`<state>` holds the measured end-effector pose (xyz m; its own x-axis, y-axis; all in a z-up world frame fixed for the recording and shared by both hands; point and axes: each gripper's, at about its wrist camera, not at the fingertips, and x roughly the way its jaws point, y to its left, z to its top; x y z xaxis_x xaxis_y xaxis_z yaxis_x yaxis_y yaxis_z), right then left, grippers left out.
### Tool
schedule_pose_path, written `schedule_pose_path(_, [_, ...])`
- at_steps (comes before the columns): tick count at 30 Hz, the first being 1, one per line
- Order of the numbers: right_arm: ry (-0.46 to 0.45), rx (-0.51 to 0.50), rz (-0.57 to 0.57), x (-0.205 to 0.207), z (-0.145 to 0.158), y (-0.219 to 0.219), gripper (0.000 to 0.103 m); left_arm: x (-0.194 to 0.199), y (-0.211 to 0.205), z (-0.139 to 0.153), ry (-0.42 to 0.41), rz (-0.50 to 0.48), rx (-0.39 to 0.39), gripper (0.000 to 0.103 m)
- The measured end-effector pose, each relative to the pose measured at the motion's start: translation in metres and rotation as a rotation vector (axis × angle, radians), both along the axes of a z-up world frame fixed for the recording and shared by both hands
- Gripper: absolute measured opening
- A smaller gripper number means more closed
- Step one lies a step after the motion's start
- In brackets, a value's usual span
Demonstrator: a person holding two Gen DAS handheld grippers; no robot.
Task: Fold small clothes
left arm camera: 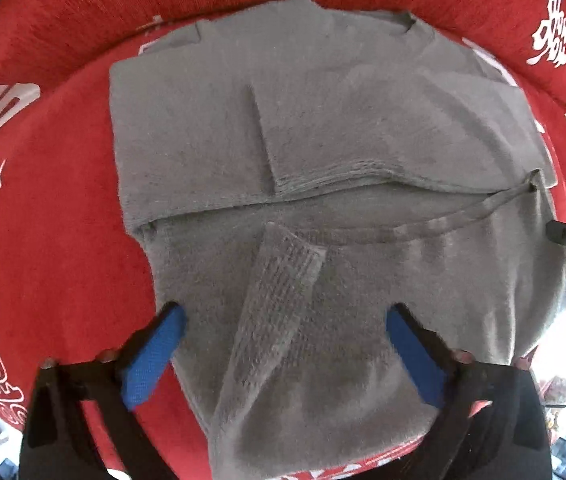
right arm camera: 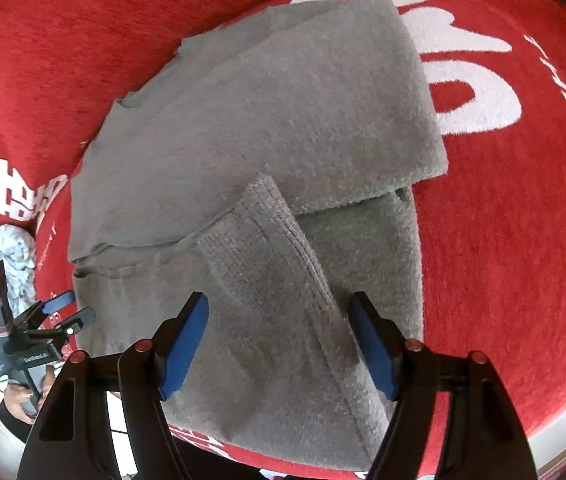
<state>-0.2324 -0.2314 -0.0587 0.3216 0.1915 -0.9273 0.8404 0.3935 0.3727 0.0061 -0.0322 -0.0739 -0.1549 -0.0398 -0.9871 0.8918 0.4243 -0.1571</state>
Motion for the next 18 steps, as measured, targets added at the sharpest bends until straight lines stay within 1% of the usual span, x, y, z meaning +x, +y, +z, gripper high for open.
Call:
schedule_pose_path(1, [0.01,-0.001,0.001,-0.001,-0.001,-0.001,0.076,0.0,0.0,-0.003,0.011,-0.002,0.012,0.073])
schedule_pose_path(2, [0.021,-0.005,0.006,0.0,-0.001,0.0,0.076,0.001,0.001,-0.007,0.025,0.001,0.025,0.066])
schedule_pose_path(3, [0.035,-0.014,0.015,0.001,0.0,0.002,0.068,0.001,0.004,-0.008,0.039,0.004,0.022,0.054])
schedule_pose_path(4, [0.06,-0.031,0.033,0.003,0.001,0.004,0.045,0.001,0.005,-0.007,0.044,0.002,0.01,0.038])
schedule_pose_path(5, [0.096,-0.046,0.071,0.006,0.001,0.008,0.031,0.002,0.007,-0.005,0.062,-0.005,-0.008,0.025])
schedule_pose_path(6, [0.116,-0.048,0.102,0.009,0.001,0.012,0.008,0.002,0.008,-0.004,0.078,-0.008,-0.012,0.007])
schedule_pose_path(8, [0.13,-0.078,0.137,0.011,0.006,0.018,0.007,0.004,0.01,0.002,0.088,-0.001,-0.031,0.007])
schedule_pose_path(10, [0.109,-0.13,0.166,0.014,0.027,0.021,0.007,0.007,0.012,0.016,0.091,0.009,-0.062,0.007])
schedule_pose_path(13, [0.032,-0.16,0.143,0.011,0.058,0.015,0.007,0.021,0.018,0.052,0.101,0.049,-0.143,0.007])
schedule_pose_path(15, [-0.026,-0.204,0.117,0.011,0.086,0.004,0.007,0.03,0.013,0.076,0.071,0.061,-0.194,0.007])
schedule_pose_path(18, [-0.114,-0.241,0.042,0.014,0.116,-0.023,0.007,0.052,-0.005,0.106,0.015,0.076,-0.269,0.007])
